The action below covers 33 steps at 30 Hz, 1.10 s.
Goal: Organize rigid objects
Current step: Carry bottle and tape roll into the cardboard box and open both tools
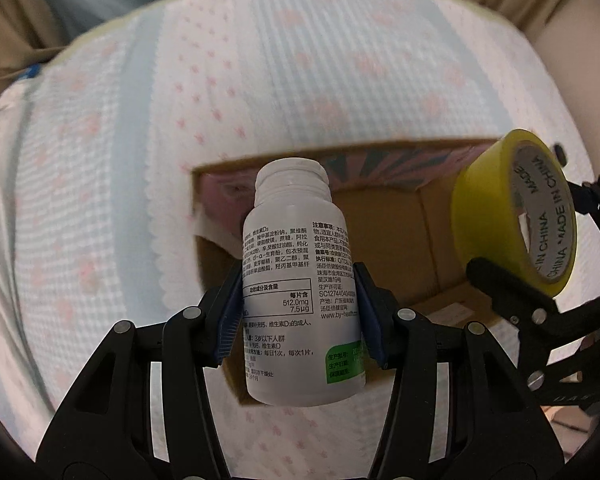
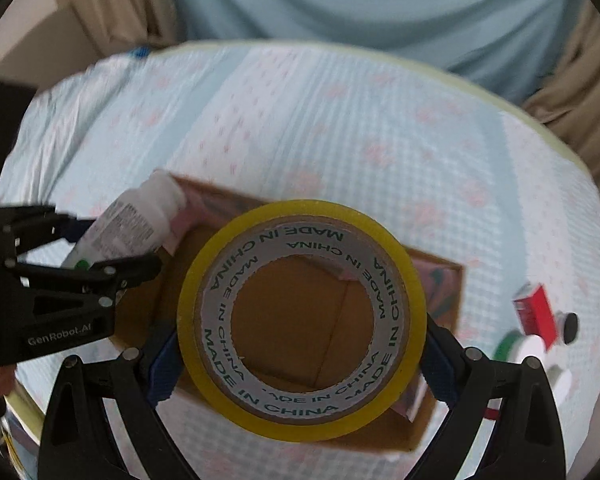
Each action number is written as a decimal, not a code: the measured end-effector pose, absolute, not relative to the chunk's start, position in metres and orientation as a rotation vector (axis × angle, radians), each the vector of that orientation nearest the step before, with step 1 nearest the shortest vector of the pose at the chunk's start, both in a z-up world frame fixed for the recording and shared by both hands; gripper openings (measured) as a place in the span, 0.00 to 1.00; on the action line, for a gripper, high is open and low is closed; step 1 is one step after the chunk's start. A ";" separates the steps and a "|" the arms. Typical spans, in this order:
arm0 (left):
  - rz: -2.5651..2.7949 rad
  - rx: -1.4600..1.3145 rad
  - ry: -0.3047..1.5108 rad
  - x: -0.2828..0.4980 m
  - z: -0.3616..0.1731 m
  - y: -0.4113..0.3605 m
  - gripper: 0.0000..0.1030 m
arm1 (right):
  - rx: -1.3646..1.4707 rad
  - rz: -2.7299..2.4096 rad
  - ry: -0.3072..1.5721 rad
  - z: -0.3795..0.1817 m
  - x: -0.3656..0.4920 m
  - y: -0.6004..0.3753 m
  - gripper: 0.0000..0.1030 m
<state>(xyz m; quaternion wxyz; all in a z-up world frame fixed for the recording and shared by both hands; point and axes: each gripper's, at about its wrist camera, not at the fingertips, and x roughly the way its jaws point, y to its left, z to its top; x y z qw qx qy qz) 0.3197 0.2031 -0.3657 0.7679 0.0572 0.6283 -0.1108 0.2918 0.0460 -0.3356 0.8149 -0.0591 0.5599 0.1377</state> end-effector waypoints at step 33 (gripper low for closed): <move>-0.292 0.239 1.401 0.331 -0.399 0.177 1.00 | -0.205 0.348 1.290 -0.414 0.273 0.033 1.00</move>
